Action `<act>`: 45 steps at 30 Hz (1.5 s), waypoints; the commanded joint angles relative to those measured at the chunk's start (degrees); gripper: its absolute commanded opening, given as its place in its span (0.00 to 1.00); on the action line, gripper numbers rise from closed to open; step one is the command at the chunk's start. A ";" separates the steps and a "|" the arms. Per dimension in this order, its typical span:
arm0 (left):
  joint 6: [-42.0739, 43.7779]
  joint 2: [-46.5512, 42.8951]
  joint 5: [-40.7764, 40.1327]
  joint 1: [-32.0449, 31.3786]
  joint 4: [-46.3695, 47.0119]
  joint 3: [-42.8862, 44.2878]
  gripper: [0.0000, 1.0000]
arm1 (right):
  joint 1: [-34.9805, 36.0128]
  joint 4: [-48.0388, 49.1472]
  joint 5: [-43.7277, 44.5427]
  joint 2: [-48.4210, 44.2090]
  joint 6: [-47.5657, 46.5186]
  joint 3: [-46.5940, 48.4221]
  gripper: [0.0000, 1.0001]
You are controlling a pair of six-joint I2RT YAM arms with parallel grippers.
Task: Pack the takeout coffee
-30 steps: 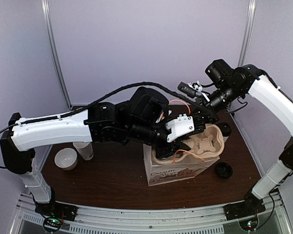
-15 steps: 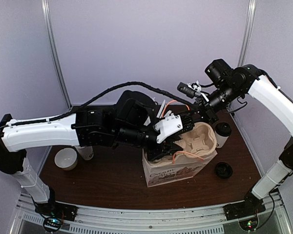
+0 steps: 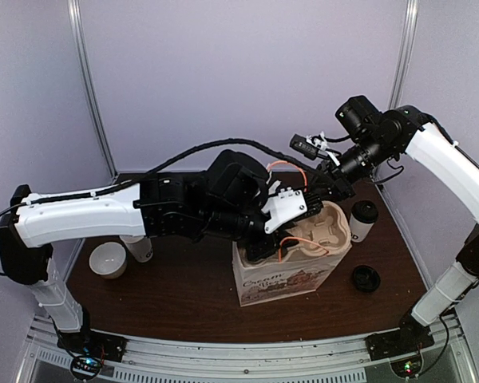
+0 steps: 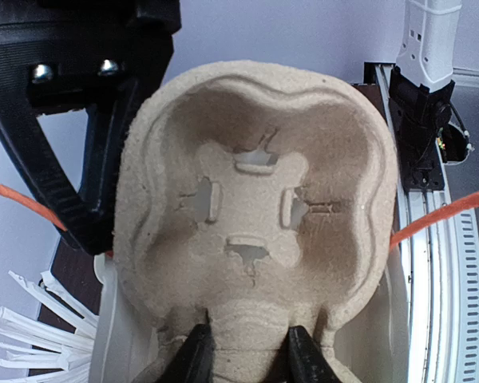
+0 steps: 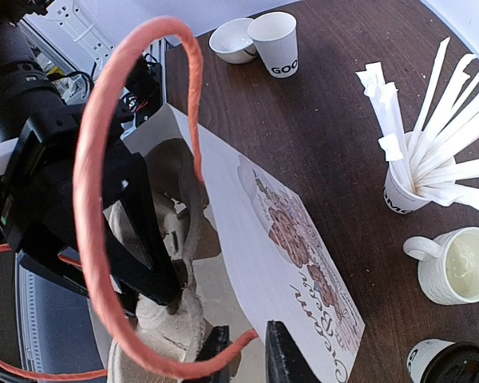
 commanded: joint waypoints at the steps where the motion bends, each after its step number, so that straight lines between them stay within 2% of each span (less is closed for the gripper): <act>1: -1.51 1.39 -1.80 0.80 -1.79 1.95 0.22 | -0.53 1.49 0.50 -0.77 0.97 -0.50 0.20; 2: -1.64 1.45 -1.82 0.97 -1.83 1.86 0.22 | -0.71 1.59 0.51 -0.71 1.27 -0.44 0.23; 5: -1.99 1.23 -1.82 1.28 -1.62 1.46 0.22 | -1.89 1.40 -0.27 -0.51 1.96 0.31 0.45; 7: -2.31 0.74 -1.65 1.26 -1.28 1.12 0.22 | -3.45 1.49 -1.78 -0.51 2.72 0.90 0.51; 9: -3.14 0.29 -1.83 1.33 -1.06 0.72 0.22 | -4.67 1.58 -3.06 -0.51 3.24 1.39 0.53; 15: -6.58 -0.12 -1.41 2.86 -1.30 -0.52 0.20 | -5.35 2.31 -3.51 -0.87 3.31 -0.06 0.54; 21: -10.28 -3.93 3.08 5.94 6.93 -8.50 0.19 | -5.93 0.29 -2.32 -2.82 1.45 -1.90 0.53; 27: -11.19 -7.35 5.30 6.68 13.95 -13.00 0.19 | -6.67 -0.30 -0.68 -5.77 1.25 -5.15 0.57; 37: -13.38 -0.62 8.16 7.95 2.80 -6.89 0.19 | -6.76 -0.16 -0.81 -5.30 0.90 -5.34 0.57; 45: -15.61 1.46 8.23 7.95 -7.99 -2.18 0.18 | -7.26 -0.27 -0.36 -5.53 0.11 -6.03 0.57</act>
